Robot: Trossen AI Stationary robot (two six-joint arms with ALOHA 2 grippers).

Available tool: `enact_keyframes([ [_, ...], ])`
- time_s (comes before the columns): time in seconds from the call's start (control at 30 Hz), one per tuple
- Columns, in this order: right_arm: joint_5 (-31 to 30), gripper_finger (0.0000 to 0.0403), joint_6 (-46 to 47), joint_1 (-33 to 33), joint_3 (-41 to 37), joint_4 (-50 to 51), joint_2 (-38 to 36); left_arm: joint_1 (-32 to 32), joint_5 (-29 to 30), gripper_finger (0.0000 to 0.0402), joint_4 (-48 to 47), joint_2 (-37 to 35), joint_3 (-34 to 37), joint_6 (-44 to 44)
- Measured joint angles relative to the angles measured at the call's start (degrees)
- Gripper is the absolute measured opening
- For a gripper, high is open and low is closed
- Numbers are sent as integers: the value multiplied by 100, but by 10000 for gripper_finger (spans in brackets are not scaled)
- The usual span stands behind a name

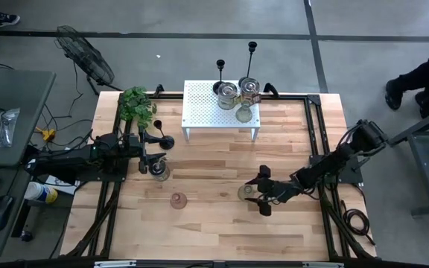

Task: Pick & Place candle stick holders
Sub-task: Put the transparent glass candle holder on the shelf

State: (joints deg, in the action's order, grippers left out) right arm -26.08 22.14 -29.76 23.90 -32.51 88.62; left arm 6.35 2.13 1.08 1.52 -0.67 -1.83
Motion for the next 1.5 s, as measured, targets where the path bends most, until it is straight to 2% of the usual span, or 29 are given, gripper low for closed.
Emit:
enact_keyframes([
  [0.27,-110,265,20,17,2,9,-2,1,-2,265,0,0,0,-2],
  [0.53,-244,219,14,101,0,8,-2,1,0,265,0,0,0,-2],
  [0.9,-235,175,12,154,0,-34,-7,1,0,265,0,1,0,-1],
  [1.1,-211,131,12,320,12,-20,-9,1,1,265,0,0,0,0],
  [1.33,-62,122,-236,570,347,136,-9,-1,-2,265,0,0,0,-2],
  [1.5,112,123,-689,1014,1016,411,-7,2,-2,265,0,0,0,-1],
])
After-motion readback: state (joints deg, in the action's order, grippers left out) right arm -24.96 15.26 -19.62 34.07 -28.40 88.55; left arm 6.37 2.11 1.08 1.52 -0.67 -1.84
